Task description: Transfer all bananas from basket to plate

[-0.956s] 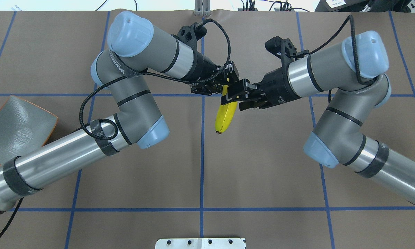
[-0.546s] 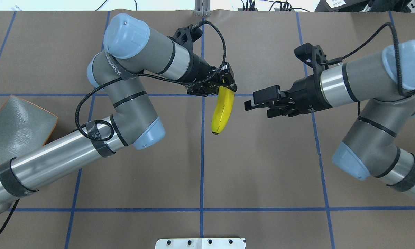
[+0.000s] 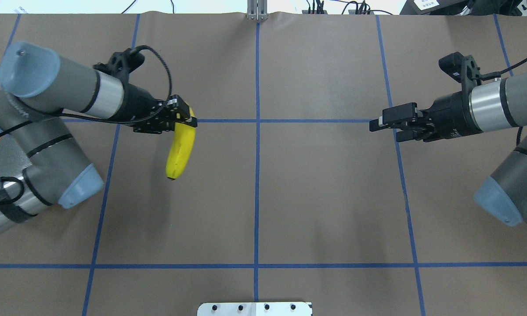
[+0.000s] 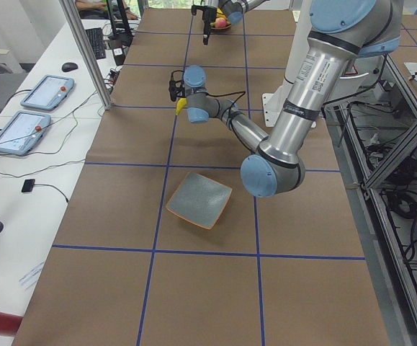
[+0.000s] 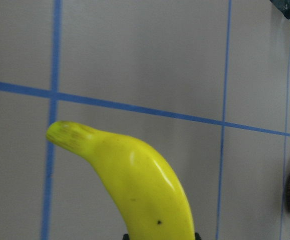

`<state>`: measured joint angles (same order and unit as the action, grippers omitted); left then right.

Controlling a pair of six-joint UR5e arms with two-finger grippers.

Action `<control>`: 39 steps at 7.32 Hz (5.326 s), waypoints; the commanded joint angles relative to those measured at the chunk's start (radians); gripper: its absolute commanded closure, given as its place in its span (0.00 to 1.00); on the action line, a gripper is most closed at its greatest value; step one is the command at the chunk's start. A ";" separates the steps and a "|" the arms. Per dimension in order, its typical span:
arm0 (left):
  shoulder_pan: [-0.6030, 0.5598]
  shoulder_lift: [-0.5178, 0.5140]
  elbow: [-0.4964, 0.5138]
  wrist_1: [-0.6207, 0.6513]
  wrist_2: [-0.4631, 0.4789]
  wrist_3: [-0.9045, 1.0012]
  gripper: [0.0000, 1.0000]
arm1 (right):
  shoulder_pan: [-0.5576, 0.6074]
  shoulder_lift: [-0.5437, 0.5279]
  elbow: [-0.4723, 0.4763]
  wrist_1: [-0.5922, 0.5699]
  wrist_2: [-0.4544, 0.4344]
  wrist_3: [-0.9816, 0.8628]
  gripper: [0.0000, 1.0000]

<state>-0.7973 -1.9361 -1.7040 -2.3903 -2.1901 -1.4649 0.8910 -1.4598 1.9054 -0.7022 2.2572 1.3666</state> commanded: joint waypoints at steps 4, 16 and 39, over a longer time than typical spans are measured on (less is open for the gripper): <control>-0.193 0.384 -0.069 0.171 0.019 0.582 1.00 | 0.022 -0.036 -0.016 0.000 -0.038 -0.027 0.00; -0.201 0.428 -0.038 0.221 0.058 0.621 0.00 | 0.035 -0.074 -0.045 0.003 -0.042 -0.027 0.00; -0.364 0.505 -0.121 0.220 -0.119 0.759 0.00 | 0.621 -0.317 -0.391 -0.516 -0.050 -1.466 0.22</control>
<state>-1.1610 -1.4311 -1.8219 -2.1706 -2.3064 -0.7033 1.5127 -1.7750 1.5284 -1.2181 2.2122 -0.0610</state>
